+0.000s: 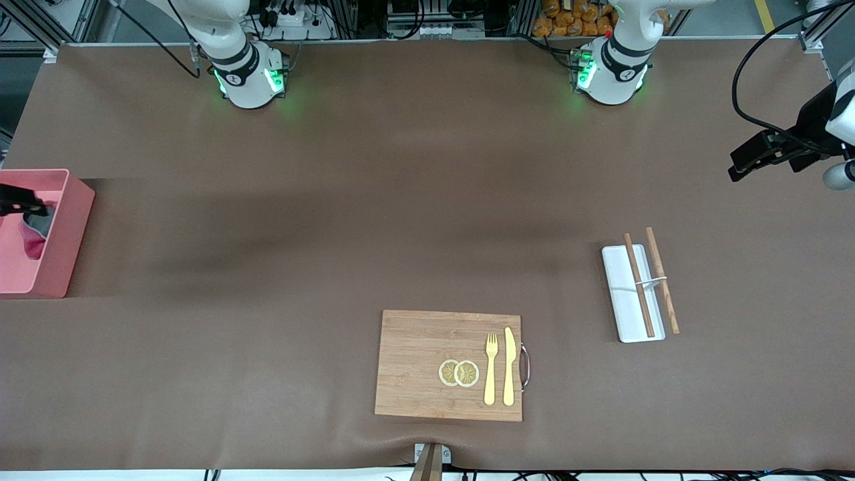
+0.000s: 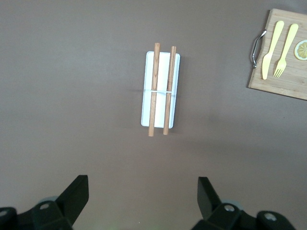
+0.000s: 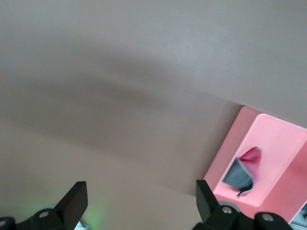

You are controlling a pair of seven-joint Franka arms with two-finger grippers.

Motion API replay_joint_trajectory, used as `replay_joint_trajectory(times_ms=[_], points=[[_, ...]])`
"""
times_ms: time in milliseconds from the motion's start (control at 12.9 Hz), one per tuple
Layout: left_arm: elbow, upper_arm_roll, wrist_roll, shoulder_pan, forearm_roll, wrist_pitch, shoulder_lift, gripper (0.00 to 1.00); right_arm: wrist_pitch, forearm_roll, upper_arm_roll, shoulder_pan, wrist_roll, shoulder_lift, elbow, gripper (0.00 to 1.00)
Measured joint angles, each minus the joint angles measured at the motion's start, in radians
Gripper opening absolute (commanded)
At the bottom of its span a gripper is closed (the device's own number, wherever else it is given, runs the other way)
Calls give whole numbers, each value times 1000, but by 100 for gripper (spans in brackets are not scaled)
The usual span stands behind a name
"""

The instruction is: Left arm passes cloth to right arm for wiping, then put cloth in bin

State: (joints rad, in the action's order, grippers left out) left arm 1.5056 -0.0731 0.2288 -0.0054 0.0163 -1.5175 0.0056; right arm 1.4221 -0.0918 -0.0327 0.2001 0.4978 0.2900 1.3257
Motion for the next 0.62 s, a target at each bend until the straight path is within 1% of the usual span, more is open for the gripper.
replay_joint_trajectory(times_ms=[155,233,389,622], points=[[0,1,0,2,0,0,0,100,-48,0,-1,-97,-163,-43,5,100],[0,1,0,2,0,0,0,100,-59,2,-1,-125,-217,-63,14,100],[-1,1,0,3,0,0,0,100,-63,45,4,-133,-287,-109,59,100],[-1,1,0,4,0,0,0,100,-38,89,17,-98,-390,-212,182,100]])
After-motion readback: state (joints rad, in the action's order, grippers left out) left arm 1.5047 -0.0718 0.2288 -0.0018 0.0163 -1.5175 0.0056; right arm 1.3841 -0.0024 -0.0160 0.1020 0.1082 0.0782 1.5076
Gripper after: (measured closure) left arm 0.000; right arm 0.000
